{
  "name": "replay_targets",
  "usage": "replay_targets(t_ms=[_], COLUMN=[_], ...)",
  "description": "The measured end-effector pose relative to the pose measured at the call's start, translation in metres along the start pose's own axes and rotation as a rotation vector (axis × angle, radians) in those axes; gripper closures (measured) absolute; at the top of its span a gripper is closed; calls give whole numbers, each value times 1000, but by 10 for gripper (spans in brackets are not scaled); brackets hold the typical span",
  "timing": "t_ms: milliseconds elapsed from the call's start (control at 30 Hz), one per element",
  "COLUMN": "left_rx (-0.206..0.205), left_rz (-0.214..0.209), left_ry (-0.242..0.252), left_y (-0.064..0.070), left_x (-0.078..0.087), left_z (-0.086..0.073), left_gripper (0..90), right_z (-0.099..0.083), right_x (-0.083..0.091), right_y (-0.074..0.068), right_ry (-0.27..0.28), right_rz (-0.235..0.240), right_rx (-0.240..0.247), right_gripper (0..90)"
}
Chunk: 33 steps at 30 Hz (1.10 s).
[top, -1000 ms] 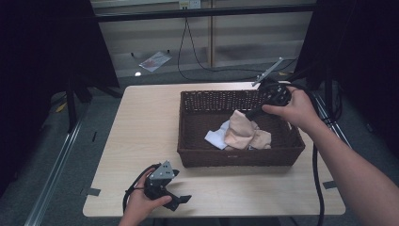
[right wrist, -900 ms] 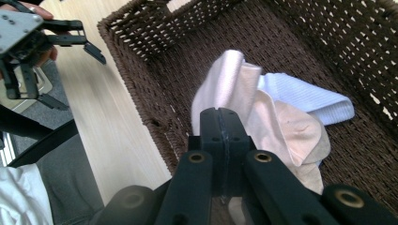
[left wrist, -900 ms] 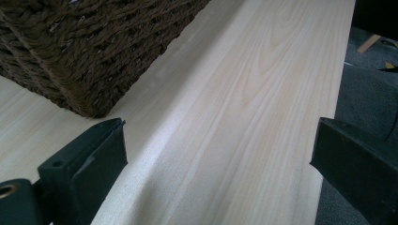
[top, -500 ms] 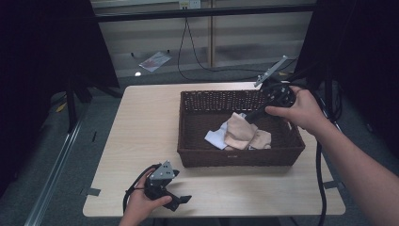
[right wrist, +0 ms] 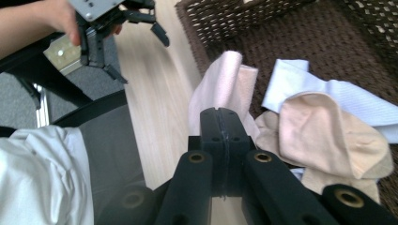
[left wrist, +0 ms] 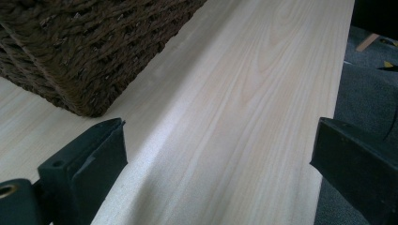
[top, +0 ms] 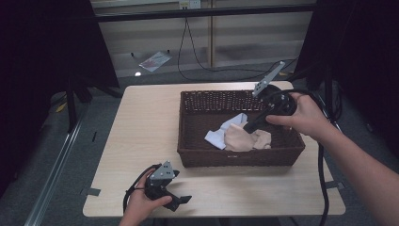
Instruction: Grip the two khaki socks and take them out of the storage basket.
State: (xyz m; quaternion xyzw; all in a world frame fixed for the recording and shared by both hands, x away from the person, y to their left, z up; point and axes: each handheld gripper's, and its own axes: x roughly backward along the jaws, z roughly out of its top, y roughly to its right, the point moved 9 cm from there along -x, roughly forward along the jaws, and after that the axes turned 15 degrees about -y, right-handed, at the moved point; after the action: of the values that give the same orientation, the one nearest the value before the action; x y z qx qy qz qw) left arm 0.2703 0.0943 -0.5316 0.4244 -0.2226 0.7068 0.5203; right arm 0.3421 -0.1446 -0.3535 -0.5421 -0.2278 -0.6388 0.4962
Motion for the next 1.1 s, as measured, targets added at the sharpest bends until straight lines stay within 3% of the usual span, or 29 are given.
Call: replay_targets(t_ms=[433,833,1100], left_rx=[1,-1,2], left_rz=[-3,-6,-7], left_ry=[1,0,-1], left_y=[0,1,1], left_x=[0,-1,-1], left_z=[1,1,1], left_gripper=[31,31,31], right_z=[-1,-3,-11], right_x=[-1,6,-4], right_y=[-16,-17,-28], right_ry=[8,21,1], right_rz=[33,42,61], right_rx=[31,38,72], right_gripper=[900,900,900])
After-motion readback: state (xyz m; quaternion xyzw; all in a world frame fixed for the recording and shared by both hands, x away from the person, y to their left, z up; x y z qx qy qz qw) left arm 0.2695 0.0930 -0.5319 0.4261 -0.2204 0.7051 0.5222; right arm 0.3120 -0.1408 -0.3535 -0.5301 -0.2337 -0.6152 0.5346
